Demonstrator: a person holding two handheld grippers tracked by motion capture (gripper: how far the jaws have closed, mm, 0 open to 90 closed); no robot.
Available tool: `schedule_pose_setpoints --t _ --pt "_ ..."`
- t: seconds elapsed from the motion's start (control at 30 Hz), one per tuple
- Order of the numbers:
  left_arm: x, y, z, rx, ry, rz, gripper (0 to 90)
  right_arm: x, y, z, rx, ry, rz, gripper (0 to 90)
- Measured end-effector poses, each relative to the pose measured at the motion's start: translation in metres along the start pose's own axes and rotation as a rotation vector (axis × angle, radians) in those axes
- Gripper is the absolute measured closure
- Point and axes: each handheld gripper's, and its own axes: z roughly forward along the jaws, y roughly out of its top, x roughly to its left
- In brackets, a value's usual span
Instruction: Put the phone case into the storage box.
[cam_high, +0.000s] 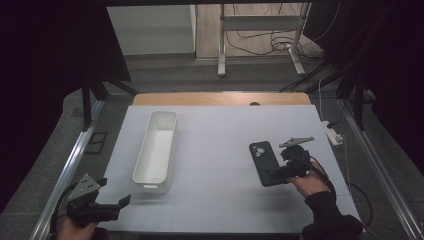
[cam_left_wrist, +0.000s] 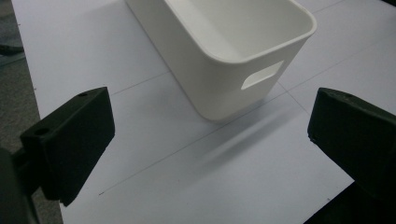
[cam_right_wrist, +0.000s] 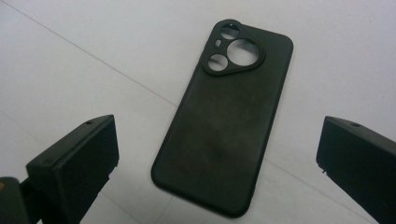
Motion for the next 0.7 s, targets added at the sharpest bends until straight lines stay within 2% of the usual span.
schedule_pose_setpoints --t 0.27,0.47,0.53,0.7 --pt "0.000 0.000 0.000 0.005 -0.002 0.005 1.5 -0.001 0.010 0.010 0.031 0.000 -0.002 0.0" --pt "0.000 0.000 0.000 0.004 -0.003 0.004 1.6 -0.001 0.017 0.018 0.037 -0.025 -0.016 0.0" --pt "0.000 0.000 0.000 0.004 -0.002 0.004 1.6 -0.002 0.020 0.019 0.036 -0.026 0.002 0.0" --pt "0.000 0.000 0.000 0.004 -0.003 0.004 1.6 -0.003 0.023 0.022 0.052 -0.015 0.006 0.0"
